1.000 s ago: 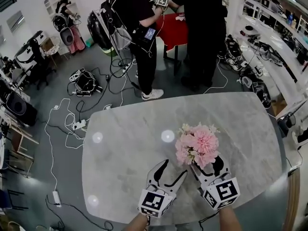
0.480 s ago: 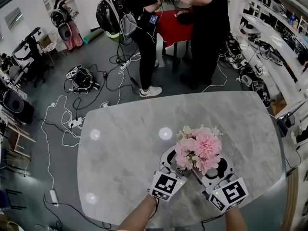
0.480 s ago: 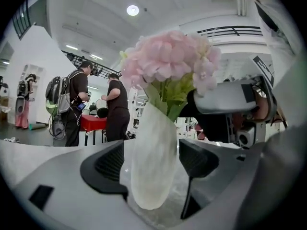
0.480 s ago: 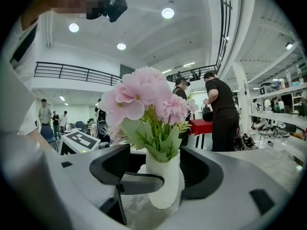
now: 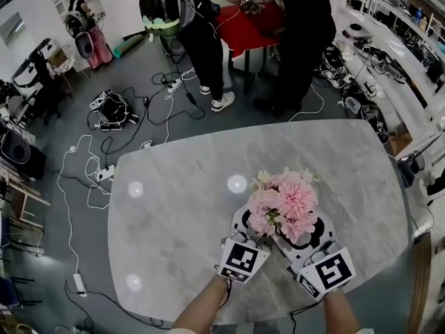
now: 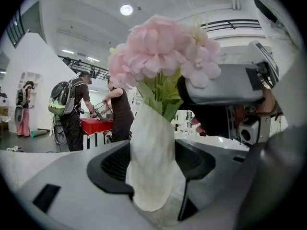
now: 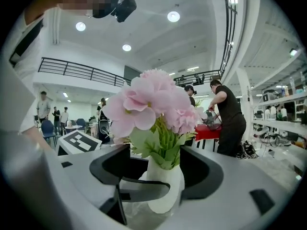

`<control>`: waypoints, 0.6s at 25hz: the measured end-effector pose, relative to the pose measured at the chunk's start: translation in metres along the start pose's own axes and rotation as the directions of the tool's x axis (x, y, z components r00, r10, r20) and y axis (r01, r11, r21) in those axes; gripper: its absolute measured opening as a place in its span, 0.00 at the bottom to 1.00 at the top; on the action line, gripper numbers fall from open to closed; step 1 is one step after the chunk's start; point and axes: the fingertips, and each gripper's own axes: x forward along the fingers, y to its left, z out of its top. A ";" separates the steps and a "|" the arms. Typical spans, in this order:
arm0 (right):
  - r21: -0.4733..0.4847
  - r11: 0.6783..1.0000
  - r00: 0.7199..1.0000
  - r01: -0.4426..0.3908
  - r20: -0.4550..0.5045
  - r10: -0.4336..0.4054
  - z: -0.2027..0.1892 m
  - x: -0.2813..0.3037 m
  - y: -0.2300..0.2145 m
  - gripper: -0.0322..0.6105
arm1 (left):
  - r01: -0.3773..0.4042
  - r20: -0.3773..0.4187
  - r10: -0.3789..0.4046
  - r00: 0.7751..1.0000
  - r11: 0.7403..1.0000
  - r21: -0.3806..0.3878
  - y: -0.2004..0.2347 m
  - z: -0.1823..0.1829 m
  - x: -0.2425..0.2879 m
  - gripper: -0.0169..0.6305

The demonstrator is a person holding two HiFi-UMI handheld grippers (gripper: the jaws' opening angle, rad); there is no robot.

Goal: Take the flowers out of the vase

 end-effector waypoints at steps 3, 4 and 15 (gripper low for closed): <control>-0.002 1.000 0.999 0.020 0.025 -0.020 0.004 0.005 0.001 0.53 | -0.001 0.000 0.001 1.000 1.000 0.007 -0.002 0.001 -0.002 0.48; 0.008 1.000 0.999 0.026 0.036 -0.027 0.007 0.006 -0.001 0.53 | 0.001 0.000 -0.001 1.000 1.000 0.009 -0.004 0.001 -0.002 0.48; 0.050 0.998 0.998 0.035 0.055 -0.038 0.010 0.018 -0.008 0.48 | 0.000 -0.007 0.000 1.000 1.000 -0.001 -0.003 -0.004 -0.004 0.48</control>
